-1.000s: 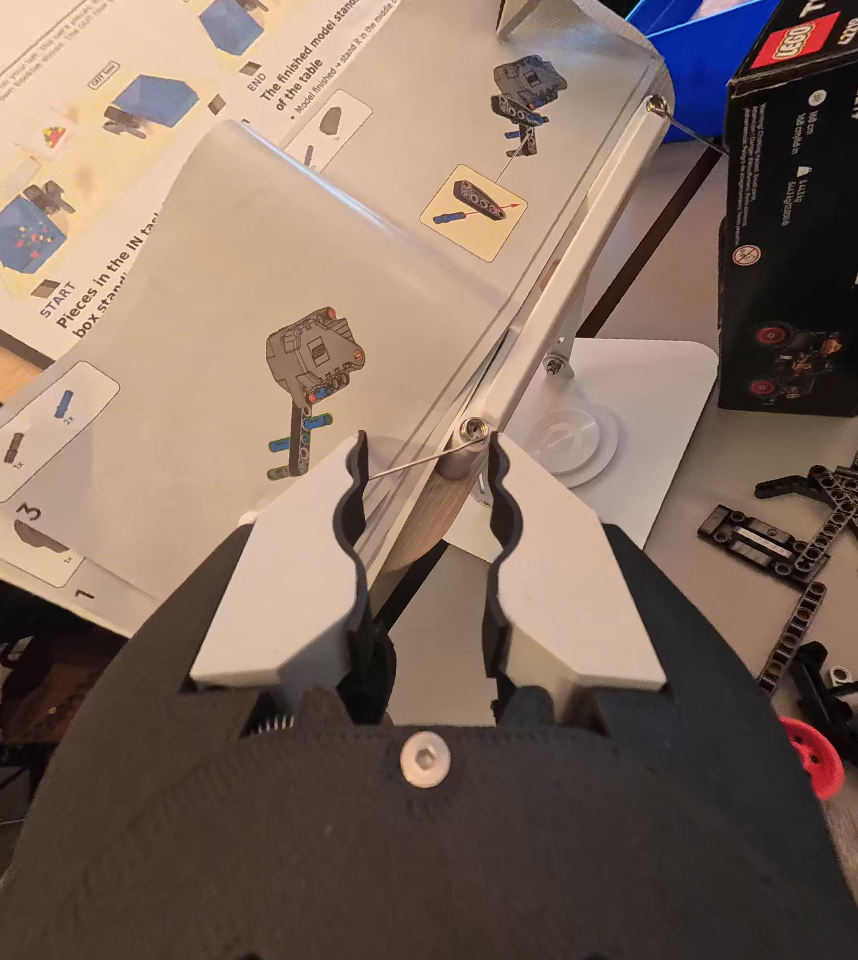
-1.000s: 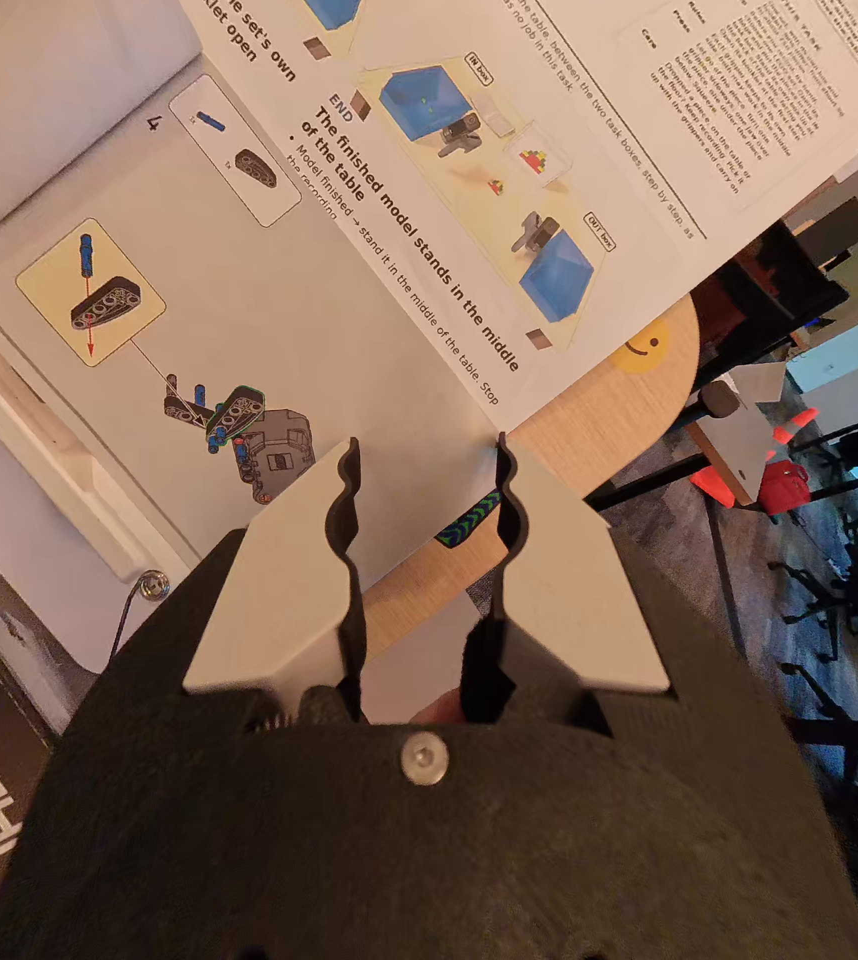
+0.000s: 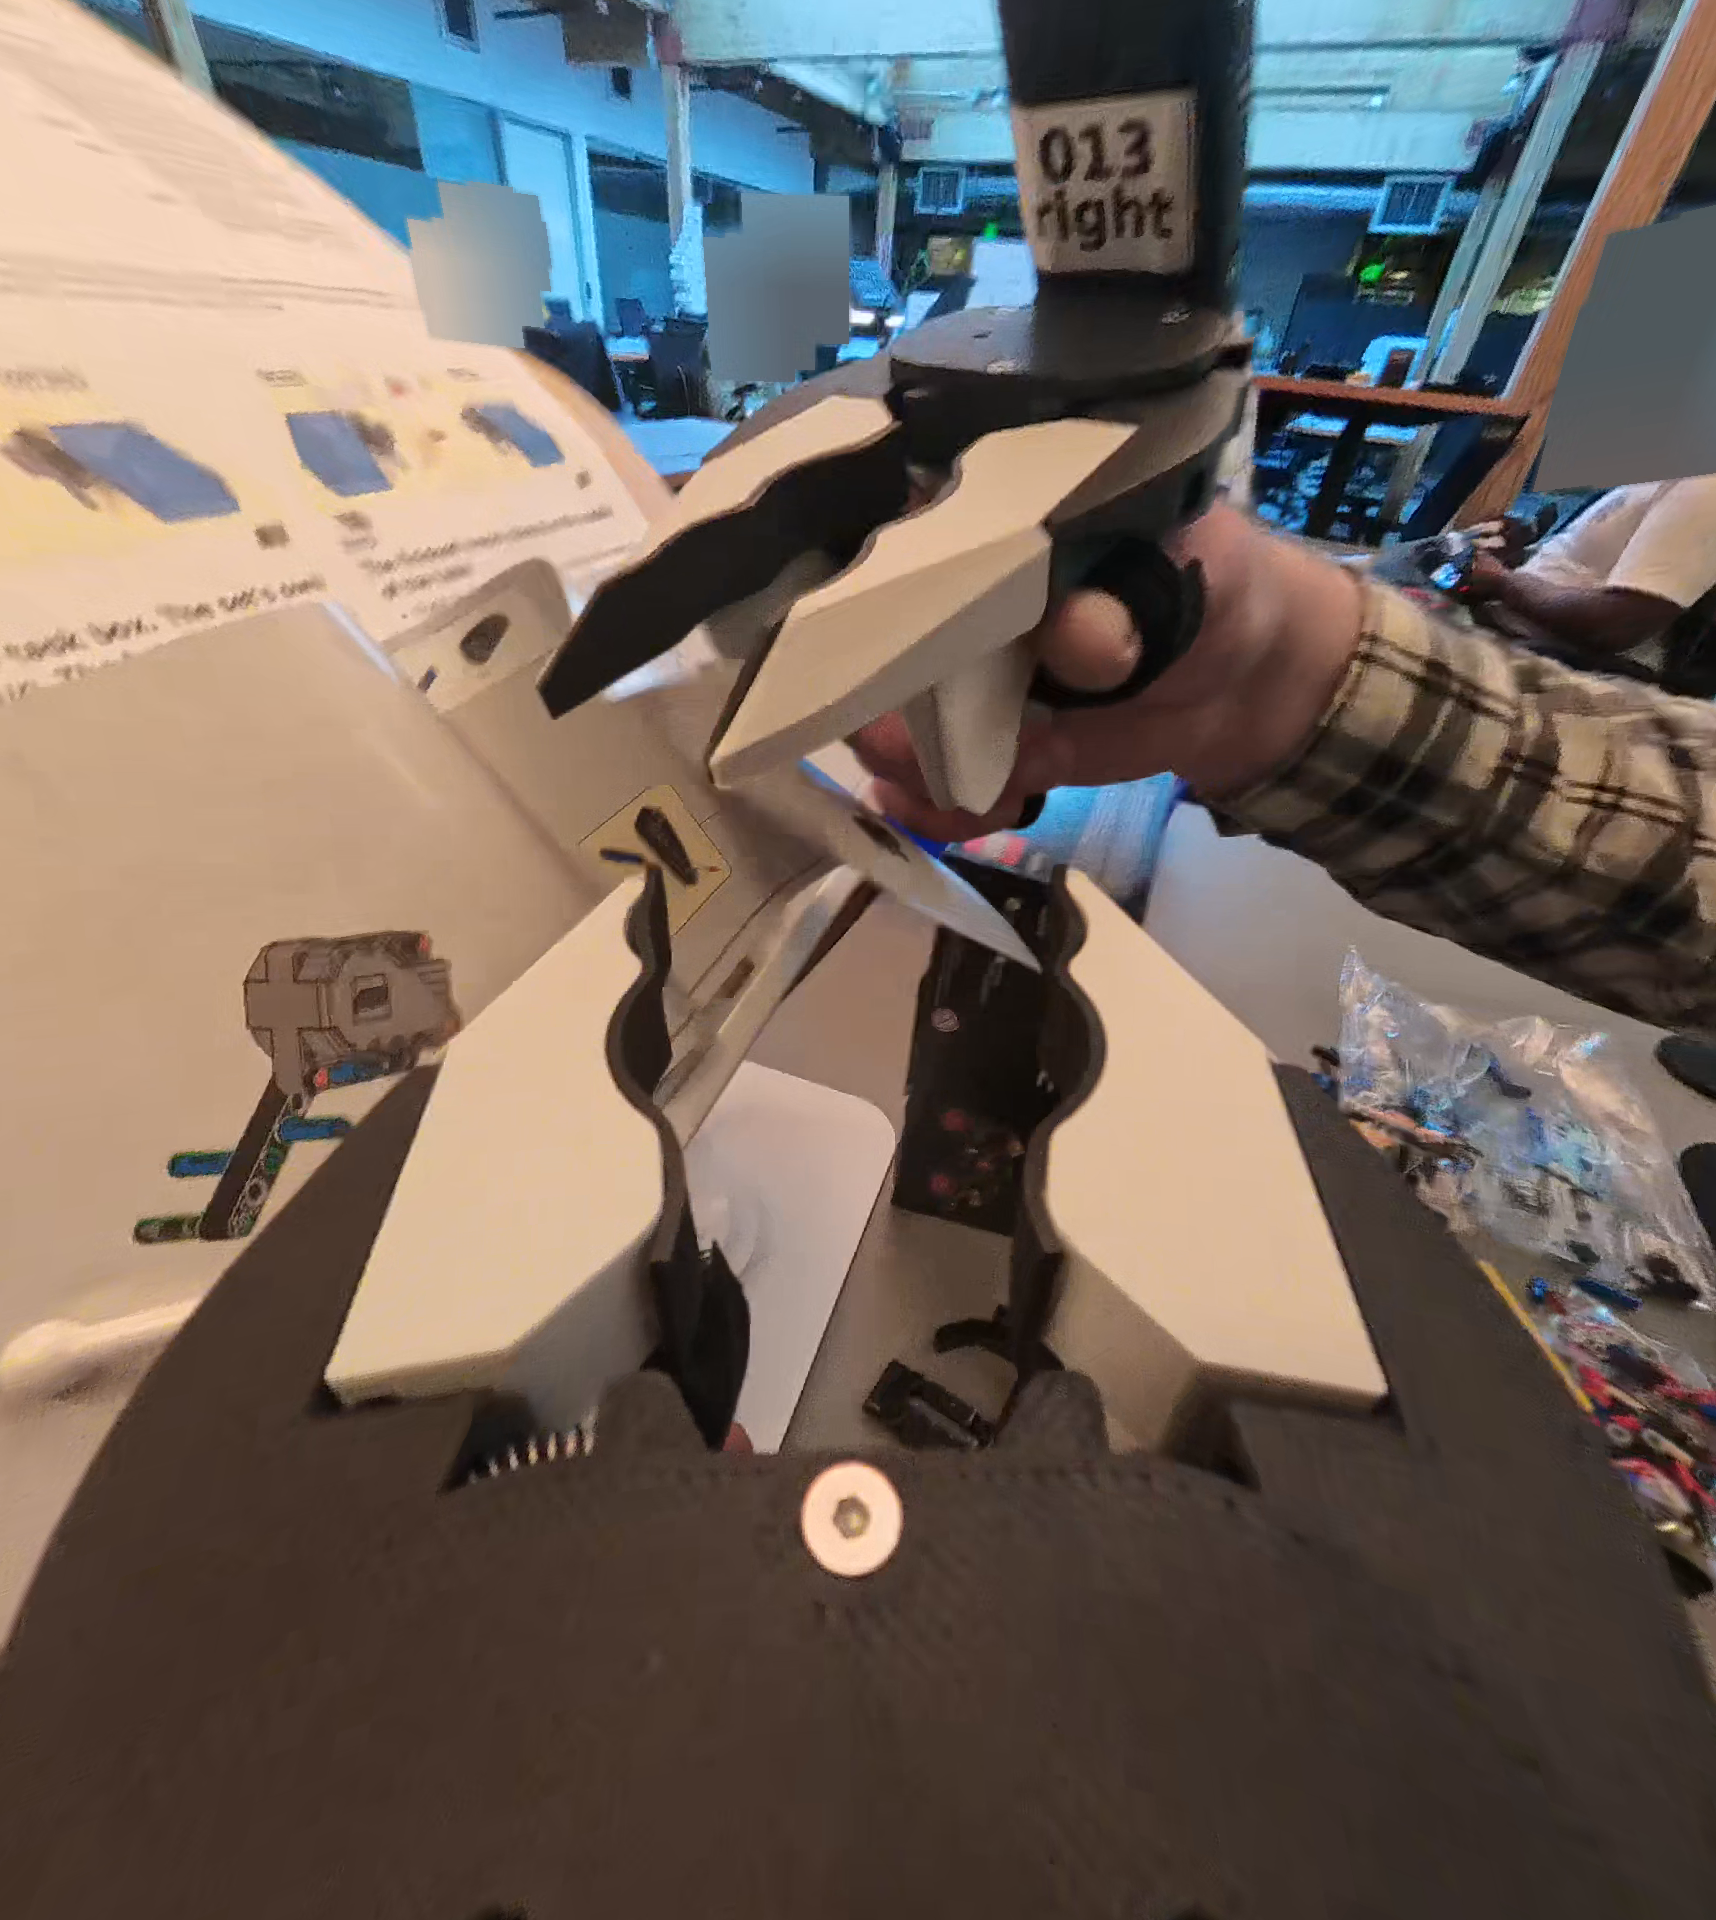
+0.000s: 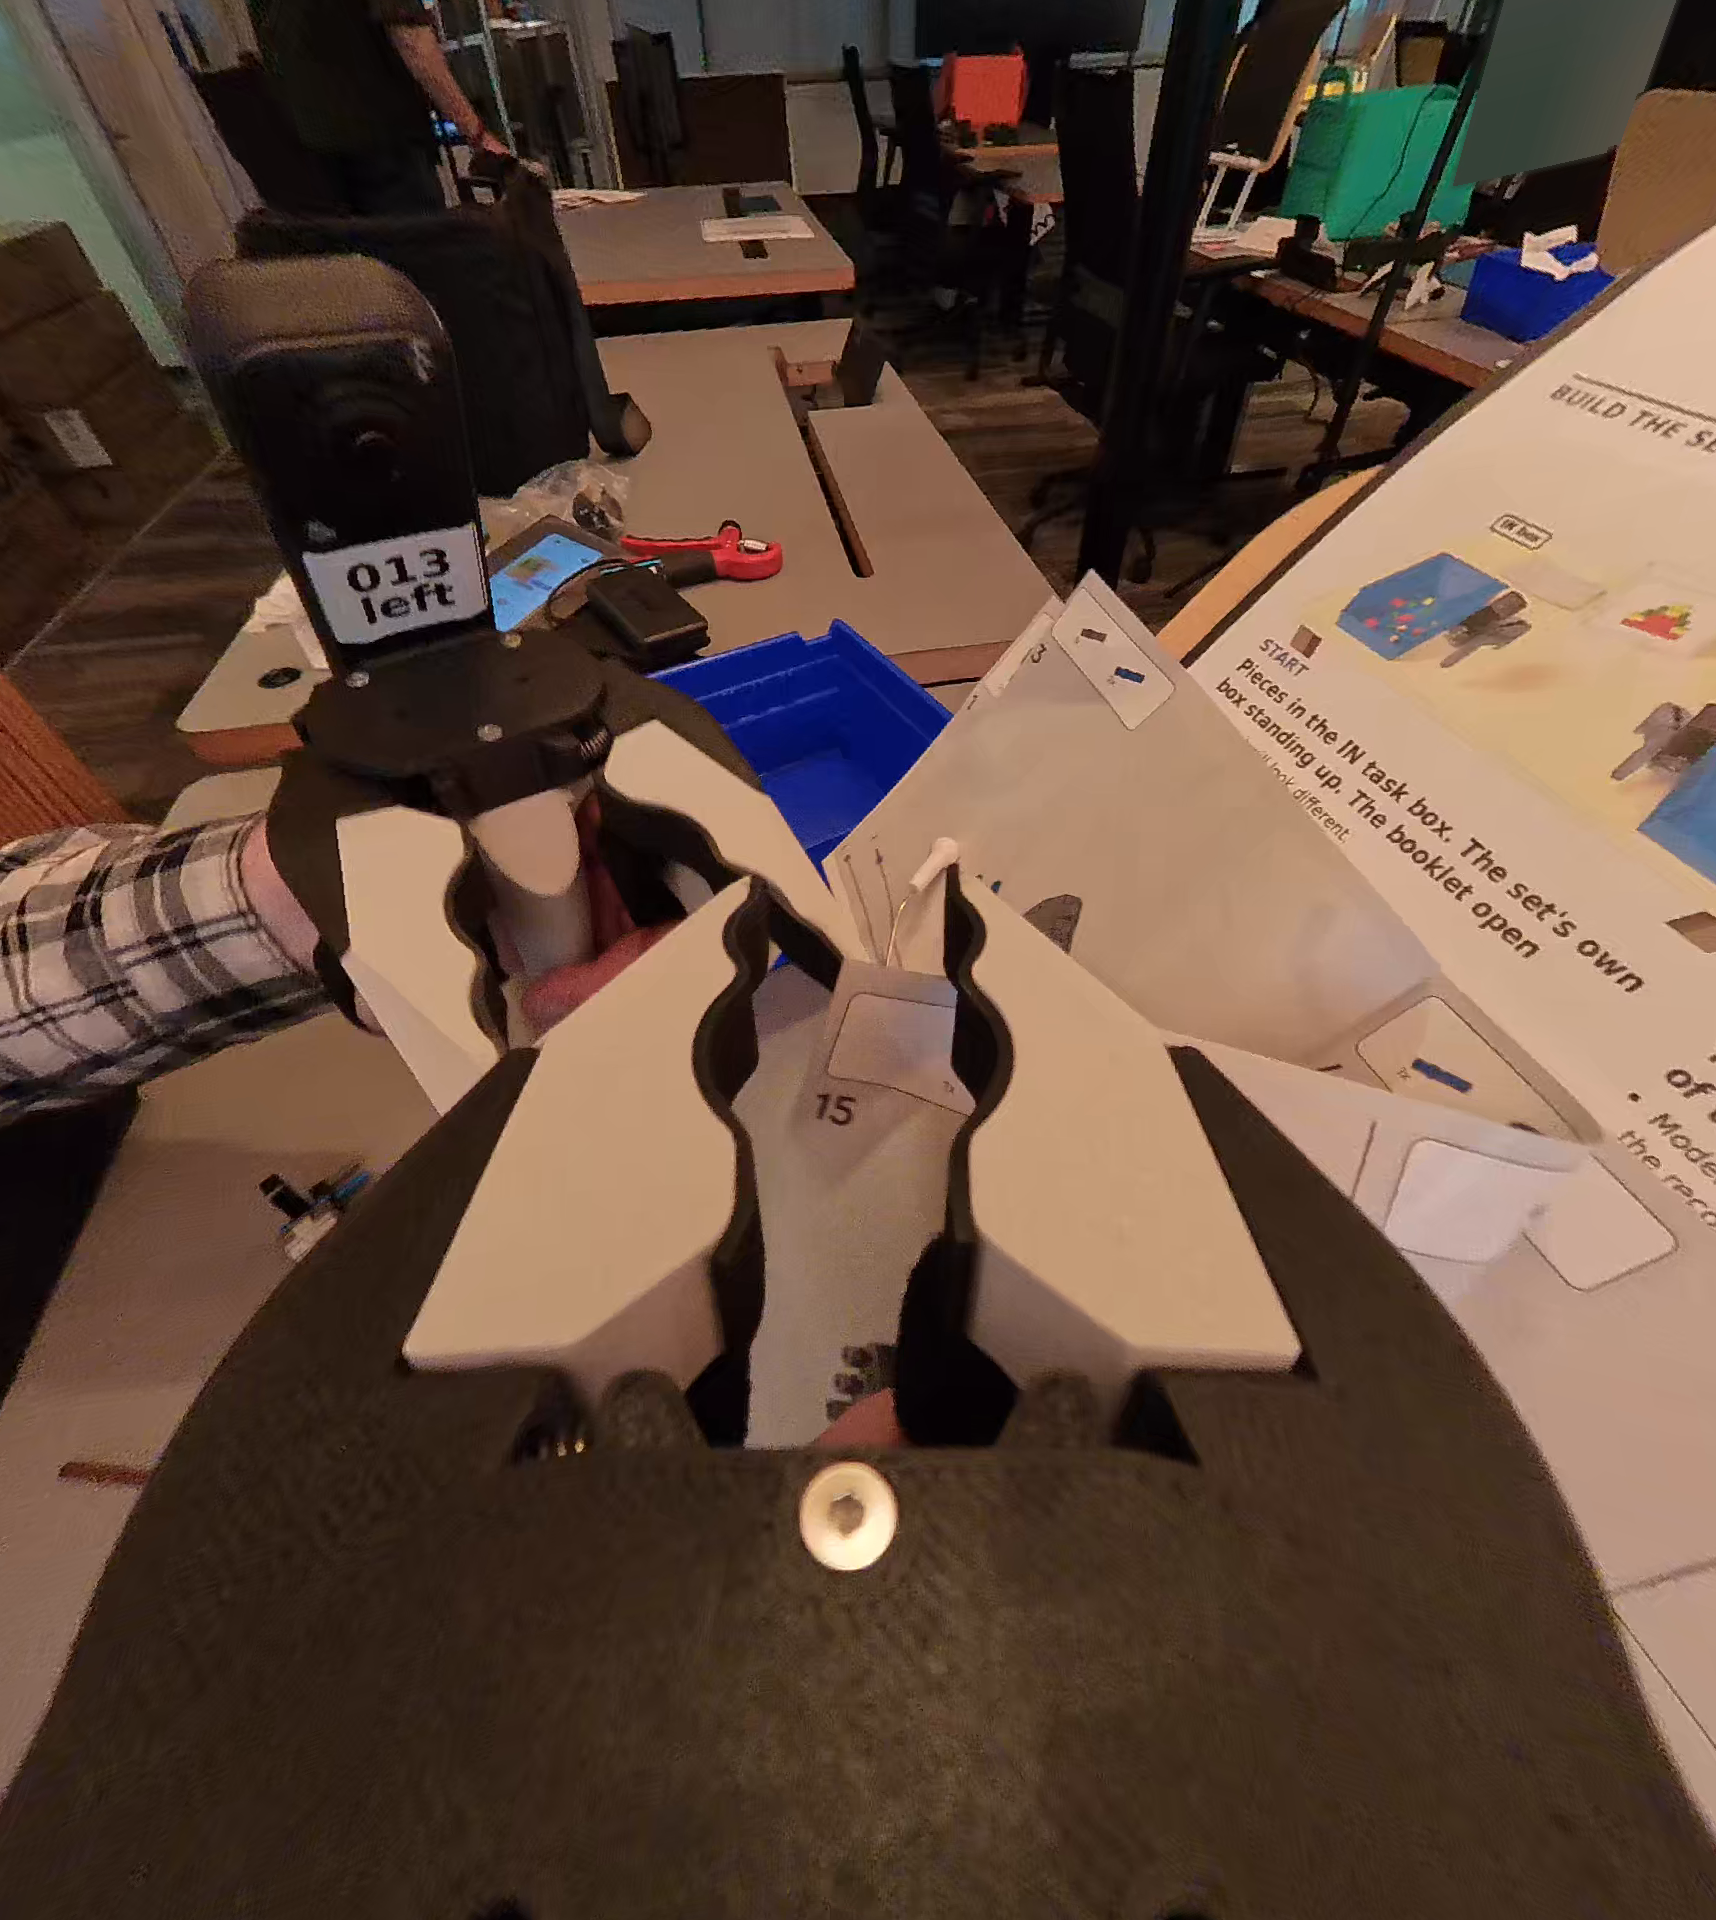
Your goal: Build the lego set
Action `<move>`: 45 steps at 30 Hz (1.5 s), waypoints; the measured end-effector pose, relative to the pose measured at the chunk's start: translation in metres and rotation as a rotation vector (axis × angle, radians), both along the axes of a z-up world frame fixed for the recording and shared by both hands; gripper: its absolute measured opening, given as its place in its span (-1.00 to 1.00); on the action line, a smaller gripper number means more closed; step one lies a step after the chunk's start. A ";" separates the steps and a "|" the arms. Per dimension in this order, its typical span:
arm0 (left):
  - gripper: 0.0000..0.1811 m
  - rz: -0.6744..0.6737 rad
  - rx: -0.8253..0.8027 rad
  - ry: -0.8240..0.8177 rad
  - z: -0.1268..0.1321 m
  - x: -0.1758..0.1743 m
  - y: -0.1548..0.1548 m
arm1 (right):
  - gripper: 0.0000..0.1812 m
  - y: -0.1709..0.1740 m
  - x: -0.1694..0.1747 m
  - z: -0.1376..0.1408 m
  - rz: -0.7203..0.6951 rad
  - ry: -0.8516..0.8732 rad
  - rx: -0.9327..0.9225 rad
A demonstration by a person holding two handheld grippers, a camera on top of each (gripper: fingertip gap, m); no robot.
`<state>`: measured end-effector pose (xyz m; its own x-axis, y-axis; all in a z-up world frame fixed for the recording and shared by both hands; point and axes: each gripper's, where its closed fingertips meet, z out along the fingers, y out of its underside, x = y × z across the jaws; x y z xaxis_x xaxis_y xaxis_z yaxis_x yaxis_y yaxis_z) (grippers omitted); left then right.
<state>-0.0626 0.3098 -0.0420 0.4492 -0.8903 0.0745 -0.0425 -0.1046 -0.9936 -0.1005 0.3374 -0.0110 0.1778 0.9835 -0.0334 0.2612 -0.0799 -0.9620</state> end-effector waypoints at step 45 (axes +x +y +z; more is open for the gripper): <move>-1.00 -0.220 -0.028 -0.411 0.039 0.032 0.013 | -0.83 -0.001 0.078 0.003 -0.067 0.150 -0.058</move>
<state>-0.0304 0.3224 -0.0030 0.1780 -0.9563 0.2321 0.3297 -0.1643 -0.9297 -0.0224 0.3366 -0.0079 0.2312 0.9653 -0.1211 0.1077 -0.1491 -0.9829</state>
